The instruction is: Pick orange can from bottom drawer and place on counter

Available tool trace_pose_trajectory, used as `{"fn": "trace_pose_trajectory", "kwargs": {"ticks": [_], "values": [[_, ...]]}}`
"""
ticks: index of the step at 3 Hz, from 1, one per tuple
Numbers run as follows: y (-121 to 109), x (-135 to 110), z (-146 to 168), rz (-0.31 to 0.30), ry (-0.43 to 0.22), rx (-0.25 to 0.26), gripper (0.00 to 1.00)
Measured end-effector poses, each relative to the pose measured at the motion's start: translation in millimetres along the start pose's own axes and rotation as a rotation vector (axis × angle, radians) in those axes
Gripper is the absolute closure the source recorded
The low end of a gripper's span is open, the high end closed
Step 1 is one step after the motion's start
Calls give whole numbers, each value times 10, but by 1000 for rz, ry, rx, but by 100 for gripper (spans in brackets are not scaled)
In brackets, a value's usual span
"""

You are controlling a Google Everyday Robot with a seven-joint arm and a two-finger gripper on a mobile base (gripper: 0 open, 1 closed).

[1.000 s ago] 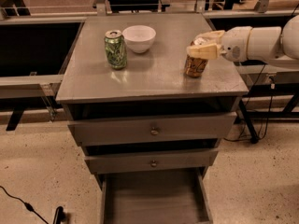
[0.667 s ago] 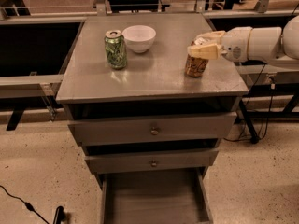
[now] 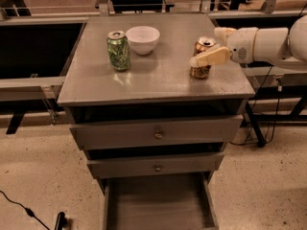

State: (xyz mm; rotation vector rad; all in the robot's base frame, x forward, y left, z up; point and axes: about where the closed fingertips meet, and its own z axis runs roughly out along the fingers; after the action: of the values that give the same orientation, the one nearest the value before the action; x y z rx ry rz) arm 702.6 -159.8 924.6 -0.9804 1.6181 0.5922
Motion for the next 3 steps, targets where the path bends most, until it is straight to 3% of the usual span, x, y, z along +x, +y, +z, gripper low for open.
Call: {"fn": "trace_pose_trajectory", "kwargs": {"ticks": [1, 2, 3], "values": [[23, -86, -28, -59, -30, -26, 0], [-85, -273, -529, -261, 15, 16, 0], [-76, -295, -512, -320, 13, 10, 0]]}}
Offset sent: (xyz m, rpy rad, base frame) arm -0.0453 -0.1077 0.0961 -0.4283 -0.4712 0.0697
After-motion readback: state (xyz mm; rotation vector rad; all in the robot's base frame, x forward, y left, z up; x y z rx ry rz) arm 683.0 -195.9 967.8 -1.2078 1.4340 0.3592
